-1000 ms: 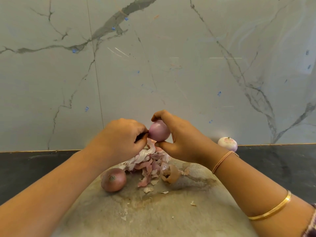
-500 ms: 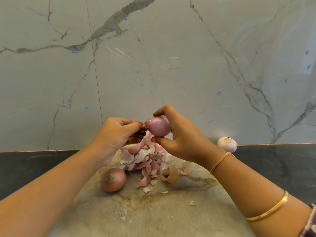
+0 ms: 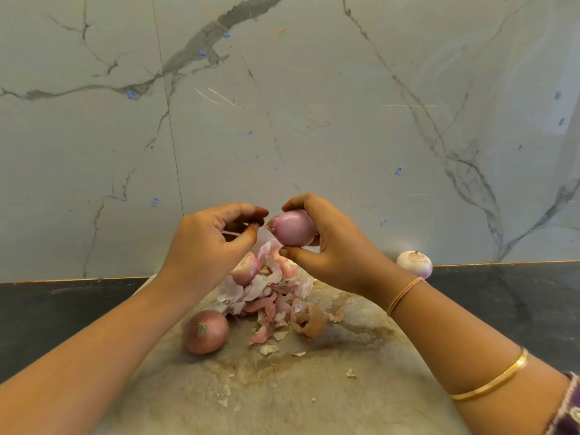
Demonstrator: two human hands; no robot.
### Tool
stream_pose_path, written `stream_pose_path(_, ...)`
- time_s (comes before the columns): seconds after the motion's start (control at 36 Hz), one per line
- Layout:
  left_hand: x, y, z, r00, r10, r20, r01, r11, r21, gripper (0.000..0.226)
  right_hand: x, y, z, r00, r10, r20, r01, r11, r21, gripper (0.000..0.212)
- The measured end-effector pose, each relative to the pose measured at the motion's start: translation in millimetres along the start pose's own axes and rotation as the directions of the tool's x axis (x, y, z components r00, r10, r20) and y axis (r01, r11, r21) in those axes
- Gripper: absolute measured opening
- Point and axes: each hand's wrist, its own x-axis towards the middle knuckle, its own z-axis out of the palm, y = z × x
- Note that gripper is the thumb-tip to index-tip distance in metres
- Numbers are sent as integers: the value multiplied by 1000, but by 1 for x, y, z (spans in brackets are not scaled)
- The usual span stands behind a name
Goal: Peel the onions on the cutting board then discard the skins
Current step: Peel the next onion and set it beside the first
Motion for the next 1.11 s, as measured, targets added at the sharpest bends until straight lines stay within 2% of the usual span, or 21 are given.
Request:
stream_pose_path(0.14,-2,1,0,971,233,49,-234,972,19,27,0,1,1,996,86,35,-91,982,167,45)
stream_pose_path(0.31,0,-2,-1,941,327,89,-333,942,53,28,0,-1,-1,961,223,163,-275,828,489,38)
stream_pose_path(0.5,1,-2,-3,950,302,76,-306,951,46,18,2,1,0,900,296,320,-436,619,653,41)
stream_pose_path(0.64,0,-1,0,968,229,102,-237,969,73,5,1,1,0,876,302,377,-483,569,666,46)
stream_pose_path(0.72,-2,2,1,976,182,122,-196,974,116,14,1,-1,2,877,315,364,-481,600,639,46)
stream_pose_path(0.81,-3,2,0,979,164,123,-182,972,148,12,2,-2,4,885,320,338,-465,649,603,44)
stream_pose_path(0.89,-2,0,2,987,119,110,-137,975,175,10,1,-4,5,912,298,283,-407,747,526,28)
stream_pose_path(0.94,-3,0,4,993,65,99,-80,984,161,11,1,-5,6,935,269,232,-348,824,448,21)
stream_pose_path(1.03,-3,-1,5,996,-13,84,1,991,137,15,1,-5,7,969,202,144,-235,935,267,27)
stream_pose_path(1.11,-3,-1,6,994,-82,75,73,990,118,17,1,-8,8,989,123,82,-129,988,85,32)
